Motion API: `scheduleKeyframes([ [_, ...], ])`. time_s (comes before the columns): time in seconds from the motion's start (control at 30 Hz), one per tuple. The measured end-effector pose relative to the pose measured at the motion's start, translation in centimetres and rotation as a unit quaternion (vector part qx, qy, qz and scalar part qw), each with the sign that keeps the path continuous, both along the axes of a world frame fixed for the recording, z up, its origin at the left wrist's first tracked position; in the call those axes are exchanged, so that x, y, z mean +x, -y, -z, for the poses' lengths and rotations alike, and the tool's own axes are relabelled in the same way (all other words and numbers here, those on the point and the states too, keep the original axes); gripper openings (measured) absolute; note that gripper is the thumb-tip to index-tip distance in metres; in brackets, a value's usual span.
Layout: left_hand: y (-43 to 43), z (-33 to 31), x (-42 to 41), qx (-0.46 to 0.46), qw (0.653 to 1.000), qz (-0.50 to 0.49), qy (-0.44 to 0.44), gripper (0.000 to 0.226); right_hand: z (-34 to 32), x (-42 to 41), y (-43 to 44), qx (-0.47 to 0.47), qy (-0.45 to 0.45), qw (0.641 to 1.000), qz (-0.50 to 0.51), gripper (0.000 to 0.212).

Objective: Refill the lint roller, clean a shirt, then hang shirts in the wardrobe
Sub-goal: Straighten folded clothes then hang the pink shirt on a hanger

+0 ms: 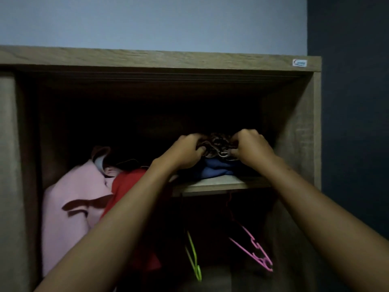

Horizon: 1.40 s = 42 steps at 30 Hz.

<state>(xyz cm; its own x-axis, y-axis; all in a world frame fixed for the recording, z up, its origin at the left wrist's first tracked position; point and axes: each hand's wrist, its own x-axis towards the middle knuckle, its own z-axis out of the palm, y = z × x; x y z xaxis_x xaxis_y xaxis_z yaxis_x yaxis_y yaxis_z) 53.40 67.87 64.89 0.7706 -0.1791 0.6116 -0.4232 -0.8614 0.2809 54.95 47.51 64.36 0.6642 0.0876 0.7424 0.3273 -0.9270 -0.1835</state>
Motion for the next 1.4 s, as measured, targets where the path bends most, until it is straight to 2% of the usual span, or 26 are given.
scheduleKeyframes([
  [0.07, -2.0, -0.4, -1.1, 0.002, 0.999, -0.035, 0.013, 0.043, 0.2, -0.9, -1.0, 0.020, 0.031, 0.999, -0.029, 0.032],
  [0.17, -5.6, -1.2, -2.7, 0.001, 0.994, -0.108, 0.018, 0.038, 0.7, -2.1, -4.0, 0.027, 0.079, 0.992, -0.097, 0.026],
  [0.23, -8.5, -1.6, -3.3, 0.003, 0.984, -0.179, 0.006, 0.039, 1.2, -2.7, -6.6, 0.024, 0.072, 0.986, -0.147, 0.021],
  [0.37, -13.8, -1.4, -4.4, 0.008, 0.943, -0.327, -0.066, 0.059, 2.0, -3.6, -11.7, 0.019, 0.035, 0.973, -0.229, 0.021],
  [0.5, -17.2, 0.2, -4.9, 0.023, 0.900, -0.412, -0.138, 0.073, 2.8, -4.4, -16.1, -0.003, -0.003, 0.961, -0.275, 0.023],
  [0.53, -18.0, 0.8, -4.7, 0.030, 0.898, -0.415, -0.146, 0.075, 3.0, -4.6, -17.0, -0.010, -0.010, 0.959, -0.284, 0.024],
  [0.6, -18.8, 1.7, -4.6, 0.039, 0.909, -0.392, -0.134, 0.063, 3.4, -4.9, -18.5, -0.022, -0.022, 0.953, -0.302, 0.026],
  [0.8, -19.7, 1.8, -6.7, 0.061, 0.920, -0.387, -0.027, 0.042, 4.8, -5.8, -20.8, -0.087, -0.039, 0.952, -0.291, 0.034],
  [0.9, -20.7, 1.6, -9.0, 0.038, 0.918, -0.394, 0.031, 0.036, 5.1, -5.6, -21.0, -0.084, -0.030, 0.957, -0.277, 0.036],
  [1.1, -19.8, 1.8, -13.9, 0.012, 0.953, -0.291, 0.088, 0.018, 5.3, -5.5, -21.8, -0.063, -0.030, 0.965, -0.254, 0.036],
  [1.2, -19.0, 1.9, -17.4, 0.002, 0.960, -0.238, 0.149, 0.020, 5.3, -5.6, -21.8, -0.058, -0.043, 0.967, -0.246, 0.036],
  [1.3, -19.2, 2.0, -20.2, -0.023, 0.960, -0.185, 0.211, 0.035, 5.0, -5.9, -22.0, -0.055, -0.058, 0.970, -0.232, 0.038],
  [1.4, -20.1, 1.9, -22.2, -0.030, 0.965, -0.135, 0.221, 0.033, 4.5, -6.6, -22.4, -0.025, -0.062, 0.966, -0.248, 0.063],
])
